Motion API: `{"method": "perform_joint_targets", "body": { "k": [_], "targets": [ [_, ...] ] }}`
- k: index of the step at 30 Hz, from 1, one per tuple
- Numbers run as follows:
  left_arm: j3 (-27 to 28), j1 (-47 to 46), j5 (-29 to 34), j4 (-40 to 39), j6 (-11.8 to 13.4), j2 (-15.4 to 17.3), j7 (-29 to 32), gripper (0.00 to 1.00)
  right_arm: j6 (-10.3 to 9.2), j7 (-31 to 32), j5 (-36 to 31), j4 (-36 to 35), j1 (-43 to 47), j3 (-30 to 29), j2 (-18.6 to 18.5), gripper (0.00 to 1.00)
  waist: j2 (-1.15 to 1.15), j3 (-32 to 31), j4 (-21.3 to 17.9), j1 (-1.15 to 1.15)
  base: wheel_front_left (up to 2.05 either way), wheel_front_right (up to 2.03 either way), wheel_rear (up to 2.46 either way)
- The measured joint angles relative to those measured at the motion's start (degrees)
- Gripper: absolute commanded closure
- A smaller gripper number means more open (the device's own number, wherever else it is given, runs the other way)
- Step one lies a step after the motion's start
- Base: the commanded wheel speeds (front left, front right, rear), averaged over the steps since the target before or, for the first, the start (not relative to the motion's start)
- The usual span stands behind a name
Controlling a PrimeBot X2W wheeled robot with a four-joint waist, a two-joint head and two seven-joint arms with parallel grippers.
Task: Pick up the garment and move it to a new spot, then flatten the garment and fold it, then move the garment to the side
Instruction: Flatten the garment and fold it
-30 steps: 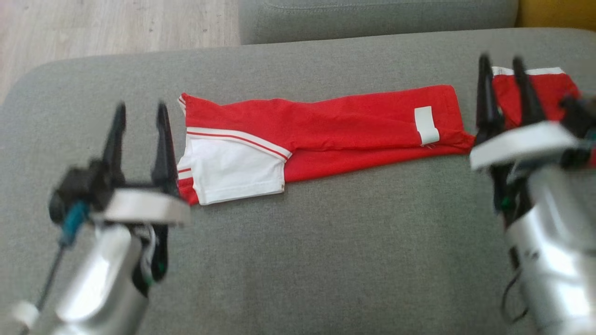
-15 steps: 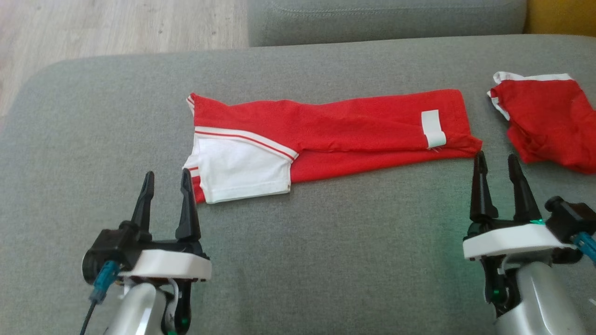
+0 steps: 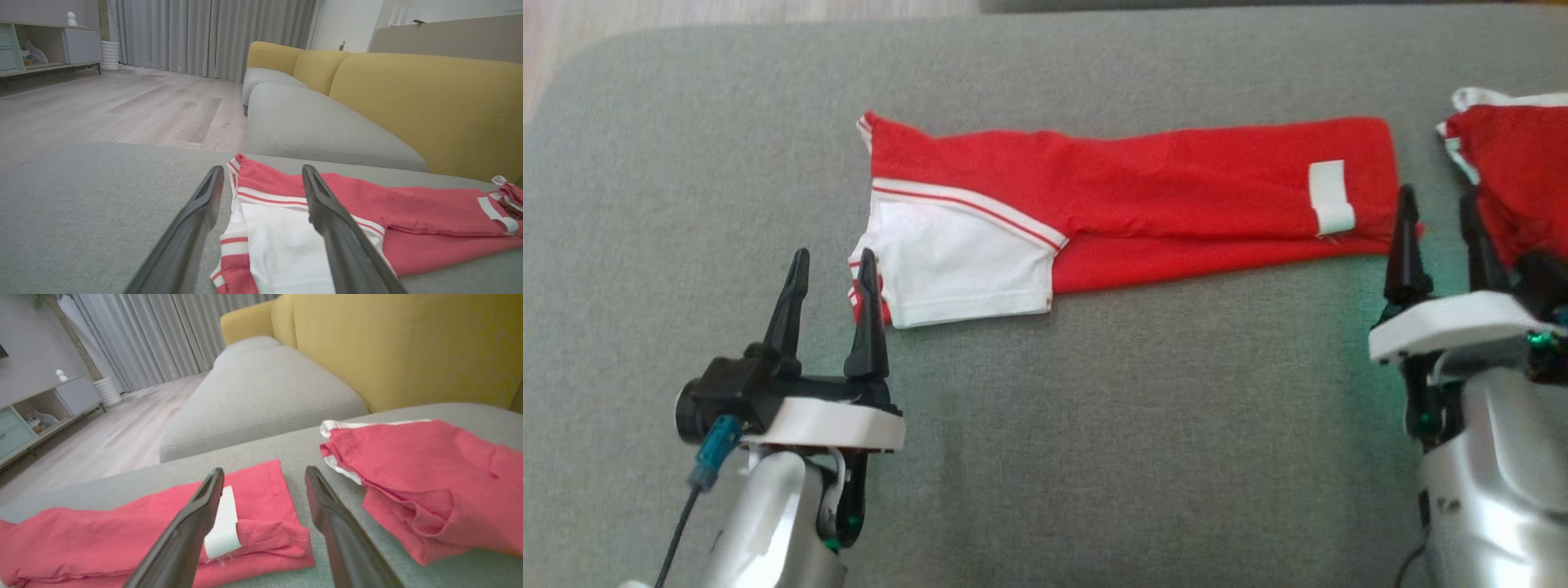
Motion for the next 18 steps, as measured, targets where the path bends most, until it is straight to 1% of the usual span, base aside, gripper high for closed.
{"method": "perform_joint_targets", "body": {
  "k": [5, 12, 15, 16, 17, 18],
  "targets": [
    [0.75, -1.13, 0.93, 0.65, -0.99, -0.6, 0.01, 0.0, -0.01, 2.45, -2.57, 6.64, -5.08, -4.59, -0.01, 0.0, 0.0, 2.18, 1.5, 0.0, 0.0, 0.0, 0.0],
    [1.29, -1.69, 1.85, 0.97, -1.9, -1.1, 0.01, 0.0, -0.01, 3.67, -8.84, 15.44, -9.25, -11.9, -0.03, 0.0, 0.0, 3.72, 3.14, 0.0, 0.0, 0.0, 0.0],
    [1.48, -1.98, 1.88, 1.2, -2.37, -1.24, 0.0, 0.0, 0.0, 4.03, -9.96, 20.23, -10.88, -12.68, -0.04, 0.0, 0.0, 4.19, 3.55, -0.01, 0.0, 0.0, 0.0],
    [1.57, -2.22, 1.88, 1.23, -2.37, -1.26, 0.01, 0.0, 0.0, 3.89, -10.02, 21.05, -11.35, -12.45, -0.07, 0.03, 0.0, 4.24, 3.58, -0.01, 0.0, 0.0, 0.0],
    [1.71, -2.49, 1.96, 1.22, -2.43, -1.31, 0.0, 0.0, 0.0, 3.67, -10.01, 21.91, -11.95, -12.18, -0.18, 0.56, 0.0, 4.27, 3.57, -0.01, 0.0, 0.0, 0.0],
    [1.86, -2.7, 2.19, 1.22, -2.44, -1.33, 0.01, 0.0, -0.01, 3.55, -10.01, 22.75, -12.55, -11.67, -0.33, 1.0, 0.0, 4.26, 3.53, -0.01, 0.0, 0.0, 0.0]
  ]
}}
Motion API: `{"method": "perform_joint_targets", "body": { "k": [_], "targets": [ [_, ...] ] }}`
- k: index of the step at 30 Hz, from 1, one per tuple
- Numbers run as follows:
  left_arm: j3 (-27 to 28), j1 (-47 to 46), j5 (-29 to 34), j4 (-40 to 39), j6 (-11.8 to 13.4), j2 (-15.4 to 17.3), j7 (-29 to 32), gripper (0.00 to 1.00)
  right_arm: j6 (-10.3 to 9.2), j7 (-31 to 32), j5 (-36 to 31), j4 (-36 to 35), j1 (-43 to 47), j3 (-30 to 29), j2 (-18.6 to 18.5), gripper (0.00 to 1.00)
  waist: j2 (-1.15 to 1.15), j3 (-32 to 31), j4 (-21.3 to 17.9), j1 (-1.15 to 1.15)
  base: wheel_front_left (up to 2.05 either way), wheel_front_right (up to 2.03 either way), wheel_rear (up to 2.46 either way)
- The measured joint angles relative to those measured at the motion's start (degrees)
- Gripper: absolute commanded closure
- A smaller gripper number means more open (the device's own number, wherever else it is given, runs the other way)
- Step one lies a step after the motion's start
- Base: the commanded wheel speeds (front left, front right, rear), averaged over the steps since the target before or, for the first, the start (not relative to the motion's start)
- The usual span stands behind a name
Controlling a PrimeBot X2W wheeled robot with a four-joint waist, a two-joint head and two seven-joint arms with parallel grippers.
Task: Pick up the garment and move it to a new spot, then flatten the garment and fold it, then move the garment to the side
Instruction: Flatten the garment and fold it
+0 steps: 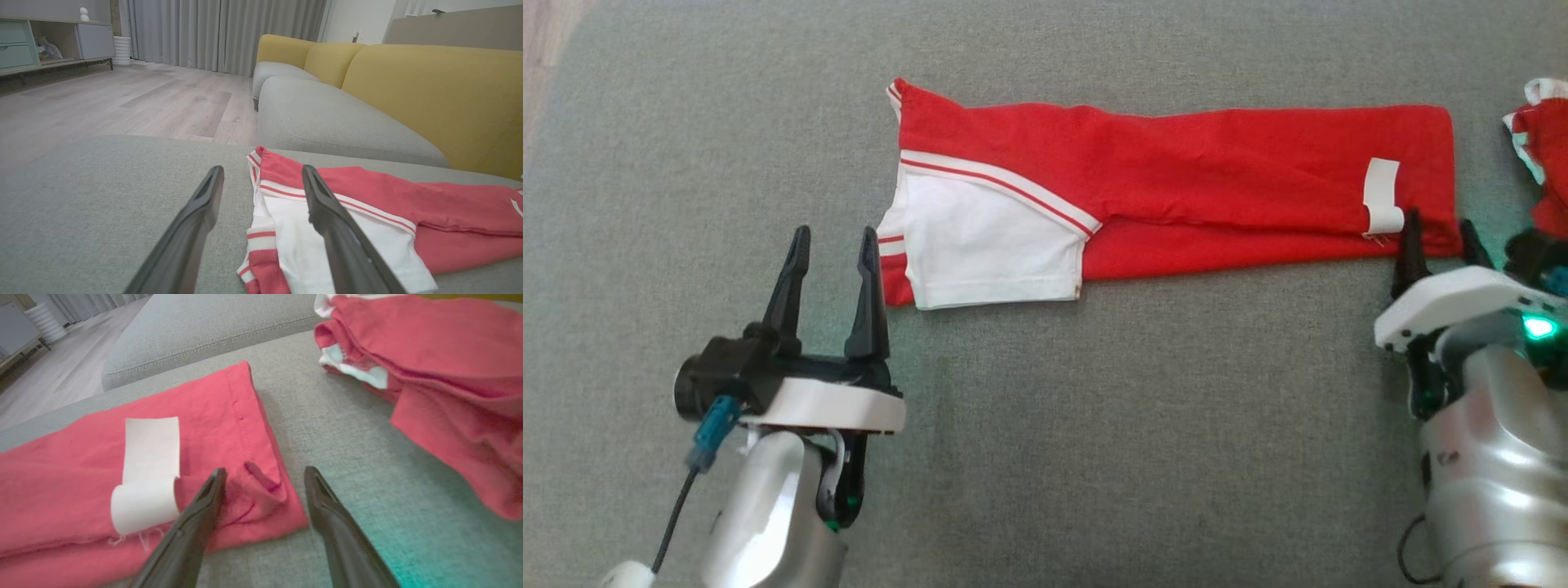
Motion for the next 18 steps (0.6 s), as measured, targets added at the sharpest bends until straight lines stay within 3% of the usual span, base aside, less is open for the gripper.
{"method": "perform_joint_targets", "body": {
  "k": [11, 18],
  "targets": [
    [0.8, 0.15, 1.13, 0.33, -0.43, -0.15, -0.01, 0.0, 0.01, -2.04, -3.77, 1.26, -1.3, -0.67, -0.11, 1.0, 0.0, -2.76, -1.98, 0.0, 0.0, 0.0, 0.0],
    [0.58, 1.11, 1.07, 0.21, -0.4, -0.15, -0.01, 0.0, 0.01, -0.89, -4.24, -4.11, 1.39, -2.97, -5.14, 1.0, 0.0, -5.45, -3.19, -0.01, 0.0, 0.0, 0.0]
  ]
}}
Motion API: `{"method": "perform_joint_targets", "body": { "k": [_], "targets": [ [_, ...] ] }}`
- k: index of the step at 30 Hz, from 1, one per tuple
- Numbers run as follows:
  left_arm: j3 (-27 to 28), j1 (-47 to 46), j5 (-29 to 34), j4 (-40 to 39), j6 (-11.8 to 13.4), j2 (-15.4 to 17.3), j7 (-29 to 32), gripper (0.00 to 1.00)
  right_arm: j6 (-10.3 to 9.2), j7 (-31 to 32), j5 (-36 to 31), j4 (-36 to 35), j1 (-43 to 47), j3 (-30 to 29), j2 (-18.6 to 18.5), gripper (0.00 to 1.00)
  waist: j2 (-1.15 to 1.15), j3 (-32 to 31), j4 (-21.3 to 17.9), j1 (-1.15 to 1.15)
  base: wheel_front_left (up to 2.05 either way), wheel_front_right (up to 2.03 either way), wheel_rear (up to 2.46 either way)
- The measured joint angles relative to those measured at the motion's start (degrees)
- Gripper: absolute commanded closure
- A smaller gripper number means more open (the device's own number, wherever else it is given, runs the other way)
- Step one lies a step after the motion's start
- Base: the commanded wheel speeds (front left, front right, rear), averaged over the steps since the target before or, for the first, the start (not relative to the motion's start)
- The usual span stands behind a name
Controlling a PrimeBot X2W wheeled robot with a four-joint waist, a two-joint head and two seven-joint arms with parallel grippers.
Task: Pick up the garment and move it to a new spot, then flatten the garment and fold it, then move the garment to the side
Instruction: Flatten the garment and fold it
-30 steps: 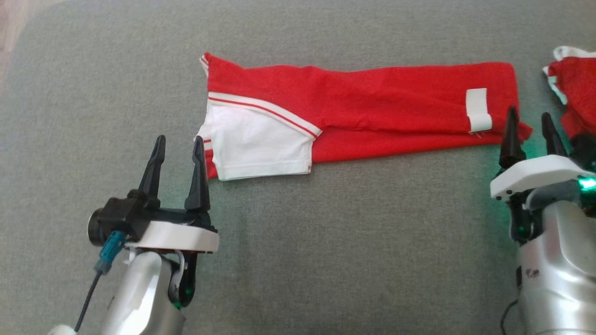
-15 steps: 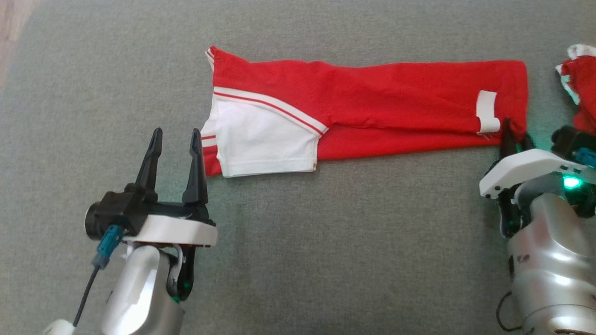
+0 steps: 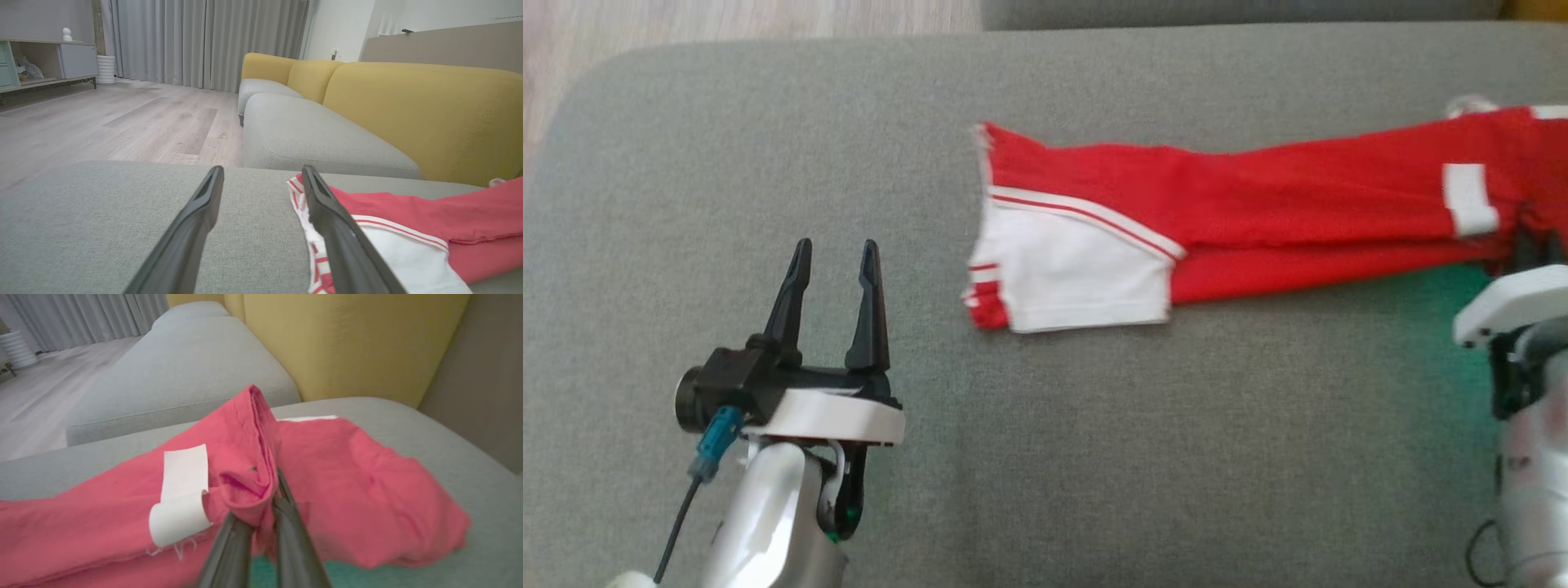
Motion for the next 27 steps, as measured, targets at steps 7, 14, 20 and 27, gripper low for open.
{"method": "perform_joint_targets", "body": {
  "k": [7, 14, 20, 27],
  "targets": [
    [-0.13, 0.51, -0.05, -0.77, 0.52, 0.0, 0.0, 0.0, 0.0, 2.75, 2.44, -6.7, 1.12, 2.34, 0.34, 1.0, 0.0, -2.07, 0.06, 0.0, 0.0, 0.0, 0.0],
    [-0.19, 0.99, -0.05, -1.47, 0.57, 0.0, 0.0, 0.0, 0.0, 3.92, 6.72, -12.74, 3.05, 10.93, 4.12, 1.0, 0.0, -4.66, 1.58, 0.0, 0.0, 0.0, 0.0],
    [-0.56, 2.08, -0.04, -1.63, 0.58, 0.0, 0.0, 0.0, 0.0, 3.83, 13.92, -15.79, 4.87, 22.43, 4.74, 1.0, 0.0, -6.09, 4.67, 0.0, 0.0, 0.0, 0.0],
    [-0.92, 2.04, -0.55, -2.68, 1.57, 0.0, 0.0, 0.0, 0.0, 3.3, 21.09, -14.06, 4.46, 34.03, 4.88, 1.0, 0.0, -5.32, 8.43, 0.0, 0.0, 0.0, 0.0]
  ]
}}
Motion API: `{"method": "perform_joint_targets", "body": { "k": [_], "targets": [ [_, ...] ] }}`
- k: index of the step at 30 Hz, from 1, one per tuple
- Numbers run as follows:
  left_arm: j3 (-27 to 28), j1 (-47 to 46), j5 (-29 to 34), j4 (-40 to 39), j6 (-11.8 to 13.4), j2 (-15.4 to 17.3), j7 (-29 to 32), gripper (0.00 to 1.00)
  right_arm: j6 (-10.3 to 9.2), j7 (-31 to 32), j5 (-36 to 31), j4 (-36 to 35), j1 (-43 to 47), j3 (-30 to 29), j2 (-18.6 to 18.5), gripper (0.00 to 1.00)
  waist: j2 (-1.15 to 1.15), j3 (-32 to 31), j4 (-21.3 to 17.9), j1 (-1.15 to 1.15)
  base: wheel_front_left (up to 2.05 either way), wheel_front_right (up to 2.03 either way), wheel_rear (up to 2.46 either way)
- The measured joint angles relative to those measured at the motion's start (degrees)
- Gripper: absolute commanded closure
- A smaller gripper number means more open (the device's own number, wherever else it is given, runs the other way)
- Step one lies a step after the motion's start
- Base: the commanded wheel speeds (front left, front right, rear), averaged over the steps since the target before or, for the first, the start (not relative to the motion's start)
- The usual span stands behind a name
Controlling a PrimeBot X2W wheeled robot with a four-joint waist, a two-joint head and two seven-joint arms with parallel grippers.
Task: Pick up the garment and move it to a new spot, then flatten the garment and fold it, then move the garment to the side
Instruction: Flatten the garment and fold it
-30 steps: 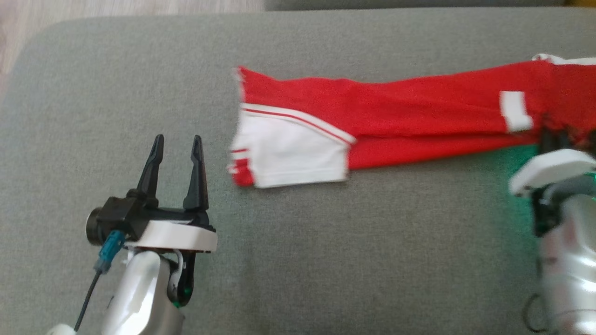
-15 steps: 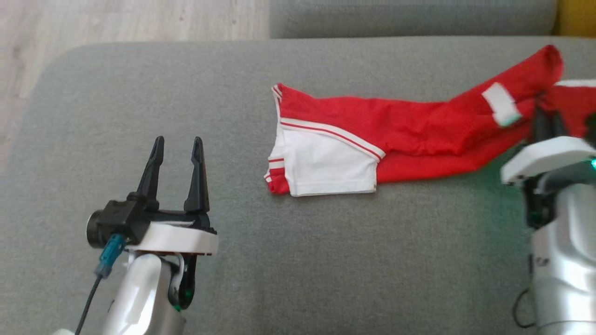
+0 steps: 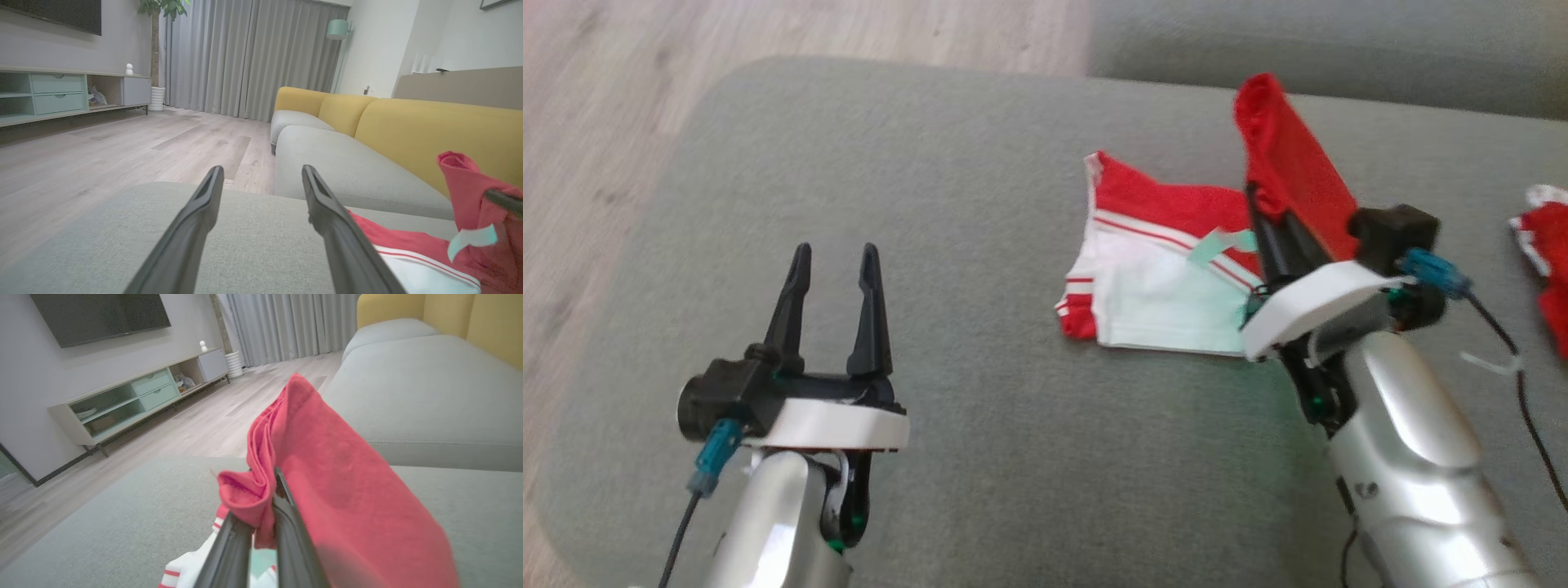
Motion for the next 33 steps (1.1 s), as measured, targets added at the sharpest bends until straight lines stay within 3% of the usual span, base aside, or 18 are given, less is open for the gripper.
{"method": "perform_joint_targets", "body": {
  "k": [8, 17, 18, 19, 26, 30, 33],
  "targets": [
    [-1.22, -0.64, -0.29, -0.75, -0.07, -0.02, 0.0, 0.0, 0.0, -3.09, 4.02, 9.2, -5.06, 8.84, -0.07, 1.0, 0.0, 2.88, 4.67, 0.02, 0.0, 0.0, 0.0],
    [-2.6, -2.65, -0.75, -0.64, -0.07, -0.02, 0.01, 0.0, 0.0, -5.67, 7.49, 18.34, -7.22, 13.65, -0.15, 1.0, 0.0, 5.19, 8.31, 0.01, 0.0, 0.0, 0.0],
    [-2.81, -2.68, -0.98, -0.63, -0.05, -0.03, 0.0, 0.0, -0.01, -6.05, 7.95, 19.09, -7.57, 14.25, -0.15, 0.9, 0.0, 5.4, 8.56, 0.02, 0.0, 0.0, 0.0],
    [-2.91, -2.67, -1.02, -0.62, -0.05, -0.03, 0.0, 0.0, 0.0, -6.14, 8.22, 19.54, -7.83, 15.26, -0.22, 0.02, 0.0, 5.56, 8.72, 0.02, 0.0, 0.0, 0.0],
    [-3.05, -2.6, -1.16, 2.4, -0.07, -0.04, 0.0, 0.0, 0.0, -6.14, 11.43, 15.18, -8.18, 27.99, -0.42, 0.0, 0.0, 5.05, 7.51, 0.01, 0.0, 0.0, 0.0],
    [-2.55, -2.59, -0.81, 2.53, -0.08, -0.04, 0.0, 0.0, -0.01, -8.02, 13.19, 13.97, -8.39, 28.27, -0.23, 0.0, 0.0, 3.97, 5.56, 0.01, 0.0, 0.0, 0.0],
    [-1.7, -2.53, -0.25, 2.05, -0.09, -0.04, 0.01, 0.0, 0.0, -9.22, 12.16, 14.37, -8.81, 24.01, -0.23, 0.0, 0.0, 2.95, 3.64, 0.01, 0.0, 0.0, 0.0]
  ]
}}
